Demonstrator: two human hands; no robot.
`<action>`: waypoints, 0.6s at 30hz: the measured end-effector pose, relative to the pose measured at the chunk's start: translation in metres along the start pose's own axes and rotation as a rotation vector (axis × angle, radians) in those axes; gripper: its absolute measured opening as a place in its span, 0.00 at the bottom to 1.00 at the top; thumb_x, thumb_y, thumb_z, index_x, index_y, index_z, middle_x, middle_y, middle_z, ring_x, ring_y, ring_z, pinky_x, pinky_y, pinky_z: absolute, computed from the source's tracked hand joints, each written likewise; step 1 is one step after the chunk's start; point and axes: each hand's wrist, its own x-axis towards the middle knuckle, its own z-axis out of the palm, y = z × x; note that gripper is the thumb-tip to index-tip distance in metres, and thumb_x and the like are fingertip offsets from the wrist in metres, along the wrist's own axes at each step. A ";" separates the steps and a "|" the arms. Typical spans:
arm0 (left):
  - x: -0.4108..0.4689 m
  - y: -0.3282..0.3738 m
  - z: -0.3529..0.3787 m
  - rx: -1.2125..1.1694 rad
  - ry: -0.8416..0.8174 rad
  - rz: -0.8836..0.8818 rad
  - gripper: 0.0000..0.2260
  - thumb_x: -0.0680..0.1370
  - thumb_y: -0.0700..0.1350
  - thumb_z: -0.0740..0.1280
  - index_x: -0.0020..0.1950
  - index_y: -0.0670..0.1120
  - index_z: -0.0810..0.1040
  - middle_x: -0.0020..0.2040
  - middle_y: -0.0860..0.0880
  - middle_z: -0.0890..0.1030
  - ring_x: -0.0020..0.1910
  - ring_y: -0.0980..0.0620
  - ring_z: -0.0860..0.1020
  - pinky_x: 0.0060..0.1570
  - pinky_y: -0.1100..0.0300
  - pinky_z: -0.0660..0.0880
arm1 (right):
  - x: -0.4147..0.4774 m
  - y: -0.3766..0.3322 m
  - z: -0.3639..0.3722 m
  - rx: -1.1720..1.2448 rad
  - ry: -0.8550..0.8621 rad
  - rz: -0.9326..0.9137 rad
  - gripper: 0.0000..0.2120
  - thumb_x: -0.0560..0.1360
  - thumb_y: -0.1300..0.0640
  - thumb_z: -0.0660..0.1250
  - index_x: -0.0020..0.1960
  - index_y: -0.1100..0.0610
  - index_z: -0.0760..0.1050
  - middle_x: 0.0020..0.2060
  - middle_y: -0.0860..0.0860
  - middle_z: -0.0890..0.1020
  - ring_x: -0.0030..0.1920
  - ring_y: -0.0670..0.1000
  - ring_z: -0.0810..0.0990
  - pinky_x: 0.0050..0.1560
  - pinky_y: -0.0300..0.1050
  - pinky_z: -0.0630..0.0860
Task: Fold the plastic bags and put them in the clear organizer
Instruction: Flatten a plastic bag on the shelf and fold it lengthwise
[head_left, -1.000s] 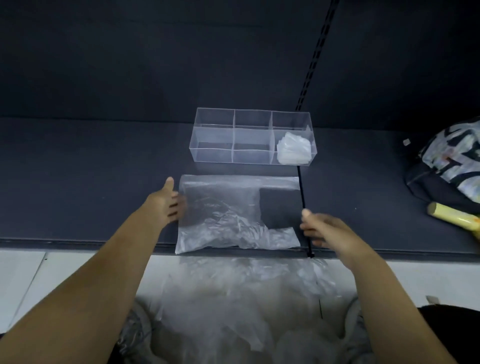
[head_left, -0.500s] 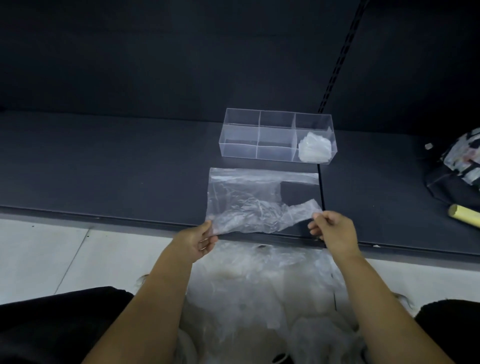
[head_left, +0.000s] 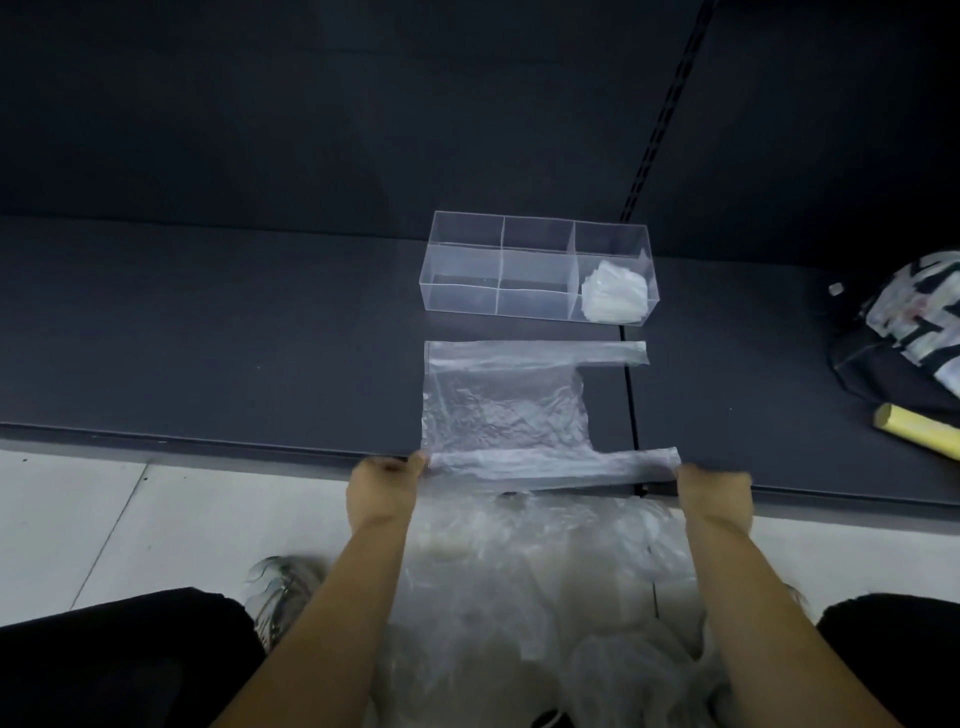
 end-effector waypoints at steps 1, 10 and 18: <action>-0.001 0.002 0.001 0.099 0.130 0.119 0.11 0.76 0.47 0.69 0.39 0.40 0.79 0.39 0.42 0.80 0.42 0.40 0.78 0.40 0.56 0.69 | -0.009 -0.006 0.001 0.025 0.071 -0.067 0.16 0.74 0.61 0.65 0.61 0.64 0.70 0.59 0.64 0.75 0.58 0.66 0.75 0.56 0.58 0.72; 0.050 0.033 0.047 0.755 -0.022 0.846 0.26 0.83 0.48 0.50 0.79 0.43 0.45 0.79 0.46 0.46 0.78 0.50 0.43 0.75 0.51 0.40 | -0.110 -0.068 0.113 -0.195 -0.391 -1.116 0.22 0.82 0.57 0.55 0.76 0.57 0.60 0.76 0.53 0.60 0.76 0.51 0.56 0.77 0.45 0.50; 0.067 0.012 0.059 0.843 -0.005 0.875 0.28 0.81 0.58 0.37 0.78 0.46 0.40 0.78 0.50 0.41 0.77 0.53 0.39 0.74 0.51 0.36 | -0.039 -0.022 0.120 -0.691 -0.185 -1.096 0.33 0.78 0.35 0.38 0.78 0.52 0.44 0.78 0.50 0.44 0.77 0.51 0.39 0.75 0.51 0.34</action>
